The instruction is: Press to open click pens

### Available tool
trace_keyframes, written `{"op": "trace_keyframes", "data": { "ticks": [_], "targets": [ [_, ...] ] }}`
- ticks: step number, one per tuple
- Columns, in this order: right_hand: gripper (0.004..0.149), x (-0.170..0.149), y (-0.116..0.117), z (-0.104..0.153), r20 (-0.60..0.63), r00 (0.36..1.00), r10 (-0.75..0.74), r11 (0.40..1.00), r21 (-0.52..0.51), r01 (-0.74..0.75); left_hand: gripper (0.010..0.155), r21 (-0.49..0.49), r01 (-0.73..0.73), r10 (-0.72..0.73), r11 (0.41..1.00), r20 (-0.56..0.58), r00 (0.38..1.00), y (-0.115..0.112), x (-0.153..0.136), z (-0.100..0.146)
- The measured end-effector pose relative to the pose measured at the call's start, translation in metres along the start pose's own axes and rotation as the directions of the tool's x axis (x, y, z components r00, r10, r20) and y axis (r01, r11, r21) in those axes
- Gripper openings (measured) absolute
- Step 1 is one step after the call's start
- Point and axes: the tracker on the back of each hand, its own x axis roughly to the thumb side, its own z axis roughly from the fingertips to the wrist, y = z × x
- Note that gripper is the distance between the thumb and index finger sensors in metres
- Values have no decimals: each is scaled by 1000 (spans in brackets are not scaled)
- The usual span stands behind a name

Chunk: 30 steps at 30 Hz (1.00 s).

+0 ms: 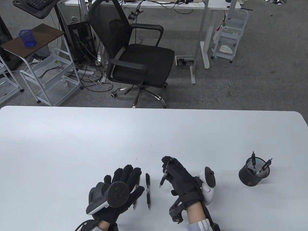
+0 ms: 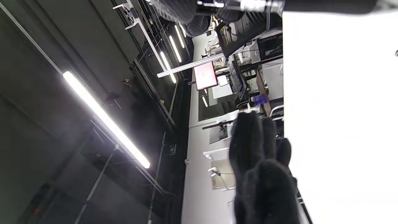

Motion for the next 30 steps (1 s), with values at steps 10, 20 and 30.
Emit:
{"op": "trace_keyframes", "data": {
  "ticks": [10,20,30],
  "targets": [
    [52,-12,2,-3,-98,862,497,837,-209,-506,66,-6,-4,4,1000,3,1000,0,-1,0],
    [56,-45,4,-8,-249,723,644,700,-190,-688,66,-3,-10,10,1000,4,1000,0,-2,0],
    [57,-64,10,-15,-323,570,755,575,-91,-813,66,3,-20,20,1000,6,1000,1,-3,1]
  ]
}}
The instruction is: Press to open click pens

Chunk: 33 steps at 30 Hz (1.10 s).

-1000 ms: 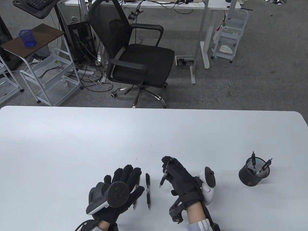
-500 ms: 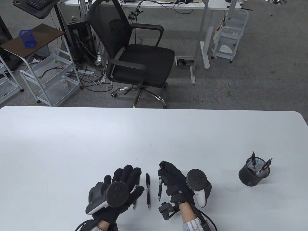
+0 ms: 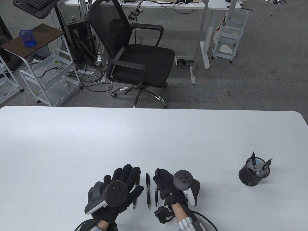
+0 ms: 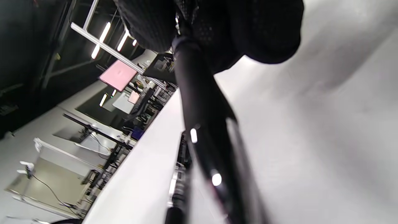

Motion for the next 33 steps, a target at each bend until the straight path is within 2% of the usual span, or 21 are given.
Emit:
{"op": "trace_keyframes", "data": {
  "ticks": [10,19,33],
  "targets": [
    [57,-13,3,-4,-61,989,136,990,-10,-137,66,0,-3,3,1000,2,1000,0,0,0],
    [58,-8,13,-5,-48,937,345,938,-27,-347,66,4,-4,4,1000,5,1000,-1,-1,0],
    [59,-9,14,-8,-86,926,367,929,-9,-369,66,3,-7,7,1000,5,1000,-1,-3,0]
  ]
}}
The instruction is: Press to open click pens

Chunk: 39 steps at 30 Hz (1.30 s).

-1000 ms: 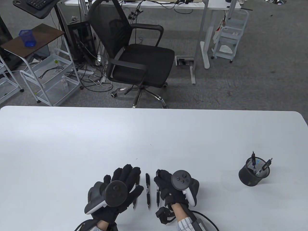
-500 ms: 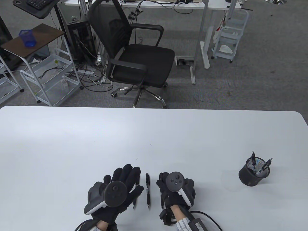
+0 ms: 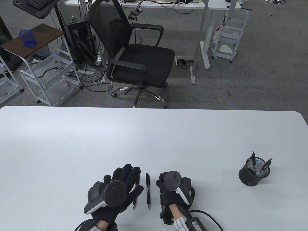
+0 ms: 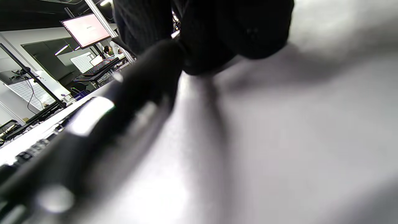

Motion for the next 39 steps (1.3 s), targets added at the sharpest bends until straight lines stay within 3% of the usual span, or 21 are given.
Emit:
{"op": "trace_keyframes", "data": {
  "ticks": [13,24,30,36,39],
  "targets": [
    [53,-2,0,0,-63,998,2,1000,31,0,66,-3,2,-2,1000,-2,1000,0,1,-1],
    [54,-3,0,1,-72,997,4,999,45,0,66,-7,2,-2,1000,-1,1000,-1,1,-1],
    [62,-4,-2,4,-54,998,-14,999,32,15,66,-5,2,-2,1000,0,1000,0,1,-1],
    [67,-6,-13,7,-48,986,-157,988,-19,156,66,-1,-4,4,1000,4,1000,1,2,0],
    [72,-5,-32,11,-16,972,-233,971,-55,232,66,0,-7,7,1000,8,1000,1,2,0]
  ]
}}
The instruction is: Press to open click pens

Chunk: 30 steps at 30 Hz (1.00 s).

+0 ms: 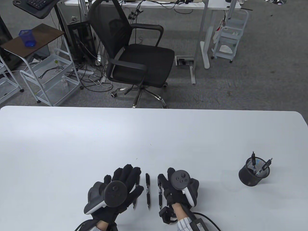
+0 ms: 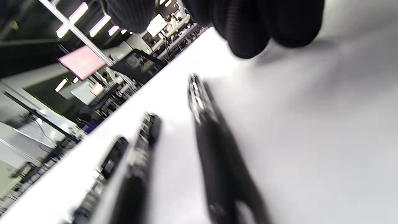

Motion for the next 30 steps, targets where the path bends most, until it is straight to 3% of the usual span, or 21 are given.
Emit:
{"op": "trace_keyframes", "data": {
  "ticks": [7,12,17,21,30],
  "targets": [
    [81,-4,-64,6,-10,995,-98,970,-224,94,66,4,-6,6,1000,9,1000,1,1,0],
    [80,-21,-138,1,-162,979,119,891,-419,-178,67,3,-9,9,1000,8,1000,1,0,1],
    [70,-55,-203,-10,-371,901,224,772,-497,-397,67,2,-3,3,1000,0,1000,-1,0,0],
    [68,-82,-221,-19,-462,859,219,758,-473,-448,66,-3,6,-6,1000,-14,1000,-2,-2,-3],
    [61,-117,-217,-44,-566,783,258,737,-409,-538,67,-11,1,-2,1000,-70,998,-4,-17,-7]
  ]
}}
